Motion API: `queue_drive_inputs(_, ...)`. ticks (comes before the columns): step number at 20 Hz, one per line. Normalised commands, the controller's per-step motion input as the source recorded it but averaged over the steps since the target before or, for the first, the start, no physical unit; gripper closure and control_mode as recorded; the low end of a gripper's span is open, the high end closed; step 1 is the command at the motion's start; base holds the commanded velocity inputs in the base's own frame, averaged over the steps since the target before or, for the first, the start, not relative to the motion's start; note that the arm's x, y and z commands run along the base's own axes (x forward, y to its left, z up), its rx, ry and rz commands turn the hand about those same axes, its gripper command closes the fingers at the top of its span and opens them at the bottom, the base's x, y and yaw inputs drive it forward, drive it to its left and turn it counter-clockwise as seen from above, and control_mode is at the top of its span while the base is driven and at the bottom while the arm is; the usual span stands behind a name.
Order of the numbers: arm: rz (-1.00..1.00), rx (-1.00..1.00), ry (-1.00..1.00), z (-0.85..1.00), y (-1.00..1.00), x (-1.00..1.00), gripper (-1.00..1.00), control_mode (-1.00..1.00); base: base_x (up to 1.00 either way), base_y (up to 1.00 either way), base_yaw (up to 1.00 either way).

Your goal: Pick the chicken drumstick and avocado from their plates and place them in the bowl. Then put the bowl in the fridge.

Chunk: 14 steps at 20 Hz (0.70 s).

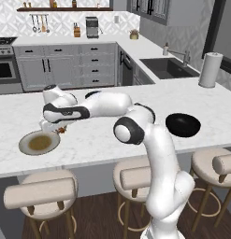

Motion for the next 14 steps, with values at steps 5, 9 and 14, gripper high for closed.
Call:
queue_drive_inputs(5, -0.13, 0.27, -0.18, 0.12, -1.00, -0.11, 1.00, -1.00, 0.00, 0.00, 0.00)
queue_drive_inputs(9, -0.14, 0.27, -0.06, 0.44, -1.00, 0.01, 1.00, -1.00, 0.00, 0.00, 0.00)
queue_drive_inputs(14, -0.17, 0.27, 0.00, 0.62, -1.00, 0.11, 1.00, -1.00, 0.00, 0.00, 0.00)
